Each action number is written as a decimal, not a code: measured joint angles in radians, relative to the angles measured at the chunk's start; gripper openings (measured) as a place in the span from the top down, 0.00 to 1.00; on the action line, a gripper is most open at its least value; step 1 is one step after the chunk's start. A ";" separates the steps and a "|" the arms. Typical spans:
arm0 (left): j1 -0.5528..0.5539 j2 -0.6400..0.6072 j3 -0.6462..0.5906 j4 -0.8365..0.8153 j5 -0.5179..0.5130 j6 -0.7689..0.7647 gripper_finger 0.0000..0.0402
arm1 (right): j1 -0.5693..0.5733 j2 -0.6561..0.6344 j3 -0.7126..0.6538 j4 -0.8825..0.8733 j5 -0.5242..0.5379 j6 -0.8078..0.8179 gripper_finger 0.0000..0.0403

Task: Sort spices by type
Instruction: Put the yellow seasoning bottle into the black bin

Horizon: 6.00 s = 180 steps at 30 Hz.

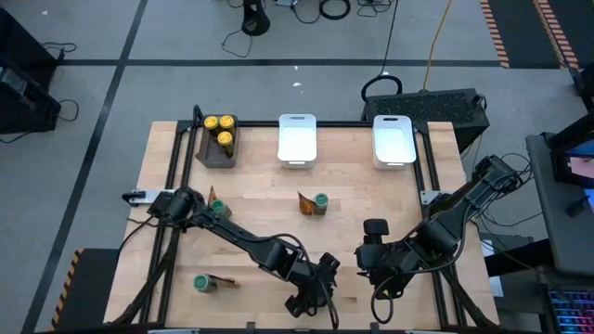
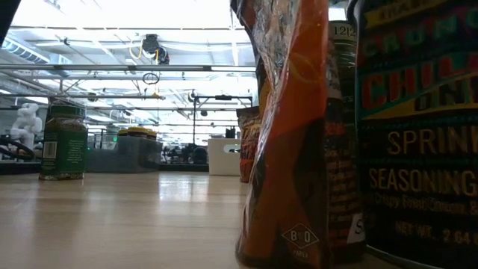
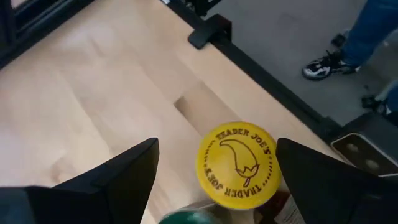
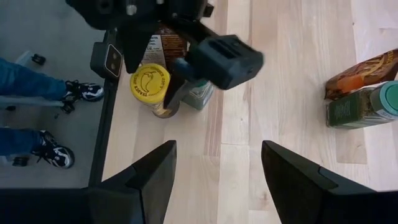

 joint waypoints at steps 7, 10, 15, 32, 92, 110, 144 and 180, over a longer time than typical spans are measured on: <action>0.000 0.003 0.000 -0.006 0.006 -0.001 0.18 | 0.000 0.000 0.000 0.002 0.000 0.004 0.46; 0.000 0.003 0.000 -0.003 0.007 0.000 0.18 | 0.000 0.000 0.000 0.002 0.000 0.004 0.46; 0.000 0.003 0.000 0.034 -0.004 0.024 0.18 | 0.000 0.000 0.000 0.002 0.000 0.004 0.46; 0.000 -0.003 -0.001 -0.011 0.071 0.051 0.18 | 0.000 0.000 0.000 0.001 0.007 0.010 0.46; 0.011 0.024 -0.002 -0.054 0.098 0.025 0.18 | 0.000 0.000 0.000 0.007 0.026 0.042 0.46; 0.011 0.024 -0.014 -0.033 0.083 0.025 0.23 | 0.000 0.000 0.000 0.007 0.026 0.046 0.46; 0.019 -0.016 -0.015 -0.037 0.052 0.033 0.36 | 0.000 0.000 0.000 -0.001 0.024 0.045 0.46; 0.275 -0.483 -0.013 -0.377 -0.266 -0.197 0.36 | -0.005 0.000 0.000 -0.069 0.028 -0.025 0.46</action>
